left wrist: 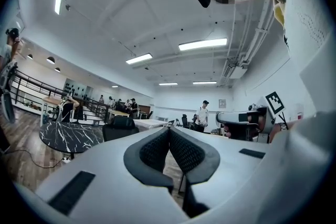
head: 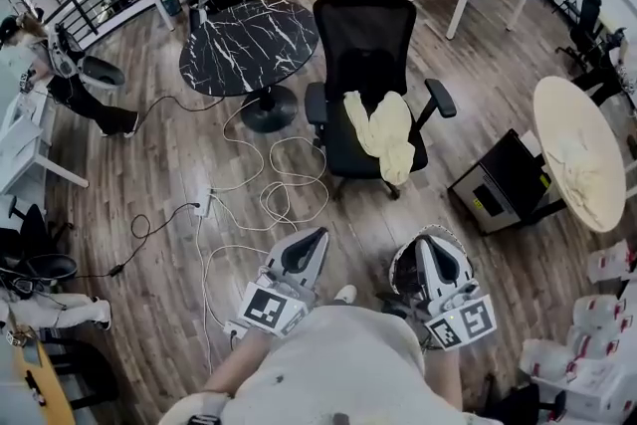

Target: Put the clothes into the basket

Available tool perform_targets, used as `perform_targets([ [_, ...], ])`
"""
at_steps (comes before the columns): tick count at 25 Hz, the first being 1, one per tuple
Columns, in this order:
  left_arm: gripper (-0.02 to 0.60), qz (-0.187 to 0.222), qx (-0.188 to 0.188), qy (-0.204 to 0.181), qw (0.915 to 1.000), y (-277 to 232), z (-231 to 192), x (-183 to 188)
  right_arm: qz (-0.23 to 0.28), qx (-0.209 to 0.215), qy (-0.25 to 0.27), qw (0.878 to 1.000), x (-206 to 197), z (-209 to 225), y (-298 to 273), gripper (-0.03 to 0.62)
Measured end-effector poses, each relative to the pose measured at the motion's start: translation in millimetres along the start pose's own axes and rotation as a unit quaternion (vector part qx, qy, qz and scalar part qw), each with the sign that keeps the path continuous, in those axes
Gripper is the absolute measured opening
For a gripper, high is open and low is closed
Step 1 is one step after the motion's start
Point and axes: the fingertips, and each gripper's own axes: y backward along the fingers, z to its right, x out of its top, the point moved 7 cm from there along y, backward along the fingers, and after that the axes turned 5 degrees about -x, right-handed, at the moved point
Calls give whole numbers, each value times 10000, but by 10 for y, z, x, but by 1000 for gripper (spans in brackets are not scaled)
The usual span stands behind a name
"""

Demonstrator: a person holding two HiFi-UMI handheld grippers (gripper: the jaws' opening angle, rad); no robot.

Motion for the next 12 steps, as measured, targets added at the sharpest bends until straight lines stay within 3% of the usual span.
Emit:
perform_targets([
  [12,20,-164,-524,174,9983,-869,199,-93,128,-820,-153,9964,115,731,399,9],
])
